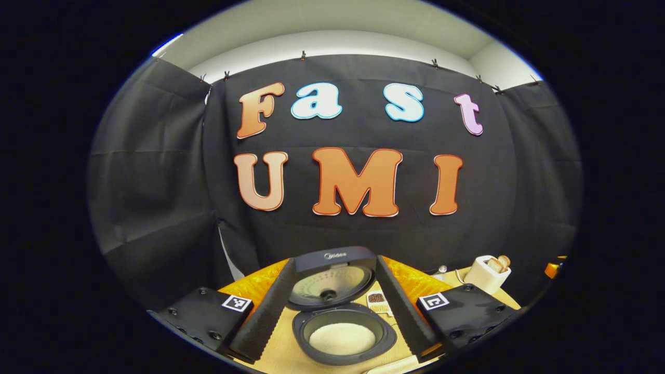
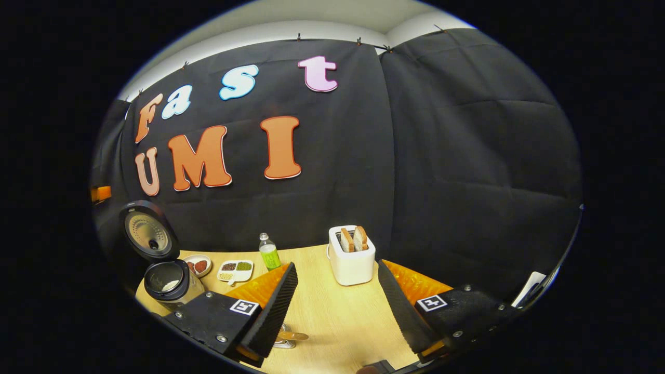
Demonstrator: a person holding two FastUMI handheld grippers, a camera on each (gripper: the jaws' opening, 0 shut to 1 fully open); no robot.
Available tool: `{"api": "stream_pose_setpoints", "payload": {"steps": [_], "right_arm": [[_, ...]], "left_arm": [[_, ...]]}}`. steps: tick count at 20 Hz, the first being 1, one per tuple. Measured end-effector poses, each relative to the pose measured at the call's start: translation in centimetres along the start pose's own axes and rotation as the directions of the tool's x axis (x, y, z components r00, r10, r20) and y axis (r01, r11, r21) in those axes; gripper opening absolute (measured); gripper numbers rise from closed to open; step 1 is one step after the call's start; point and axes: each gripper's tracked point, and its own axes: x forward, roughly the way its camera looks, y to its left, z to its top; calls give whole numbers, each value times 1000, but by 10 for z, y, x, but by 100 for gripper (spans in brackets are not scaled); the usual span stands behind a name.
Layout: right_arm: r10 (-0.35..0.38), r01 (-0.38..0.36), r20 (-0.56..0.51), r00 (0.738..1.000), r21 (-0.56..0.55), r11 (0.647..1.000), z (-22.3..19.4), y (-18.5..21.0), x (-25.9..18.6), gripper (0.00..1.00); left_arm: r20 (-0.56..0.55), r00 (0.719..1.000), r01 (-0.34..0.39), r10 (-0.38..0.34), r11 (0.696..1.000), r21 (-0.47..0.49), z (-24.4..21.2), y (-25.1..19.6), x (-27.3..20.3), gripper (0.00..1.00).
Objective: Close the left gripper, press the button to open the rice cooker; take a wooden spoon from the chopstick holder with the right hand, scoop a spoonful of rice and pour it into the rice cooker, then put the wooden spoon back into the chopstick holder.
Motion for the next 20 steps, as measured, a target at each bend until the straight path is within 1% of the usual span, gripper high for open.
{"api": "stream_pose_setpoints", "payload": {"steps": [1,2,4,6,8,9,10,13,14,15,16,17,18,20], "right_arm": [[3,-4,5,1000,1,1000,3,2,-3,95],[7,-7,11,1000,1,1000,4,4,-5,95],[-4,4,10,1000,5,1000,6,3,-7,95],[-3,3,-3,1000,15,1000,3,3,-9,95],[-15,15,6,1000,24,1000,5,1,-11,95],[-30,29,16,999,34,999,7,-2,-11,95],[-41,40,18,999,50,998,8,-5,-11,95],[-43,42,13,999,78,996,5,-4,-14,95],[-49,47,13,999,78,996,4,-6,-13,100],[-51,50,11,999,82,995,3,-6,-13,100],[-48,48,7,999,90,995,2,-4,-13,100],[-40,40,4,999,101,994,1,0,-13,100],[-31,31,2,1000,110,993,0,2,-12,95],[-13,13,-2,1000,117,993,-2,8,-13,95]], "left_arm": [[0,1000,-22,22,1000,-4,3,-1,17,100],[-1,1000,-27,27,1000,-13,7,-5,36,97],[-4,999,-50,50,999,-7,19,-8,69,98],[-27,998,-54,54,998,26,14,-11,102,100],[-48,996,-66,69,996,58,5,-6,129,98],[-67,995,-66,69,997,50,-4,-3,139,97],[-101,992,-71,74,997,33,-15,0,148,99],[-165,979,-113,118,993,37,-45,20,159,100],[-184,976,-113,116,993,27,-54,21,159,98],[-169,980,-109,107,994,-3,-51,19,156,100],[-171,980,-105,98,994,-30,-55,17,154,100],[-172,981,-100,90,994,-52,-58,14,148,97],[-149,986,-87,79,995,-47,-58,10,142,98],[-151,986,-71,64,997,-43,-65,5,126,99]]}}
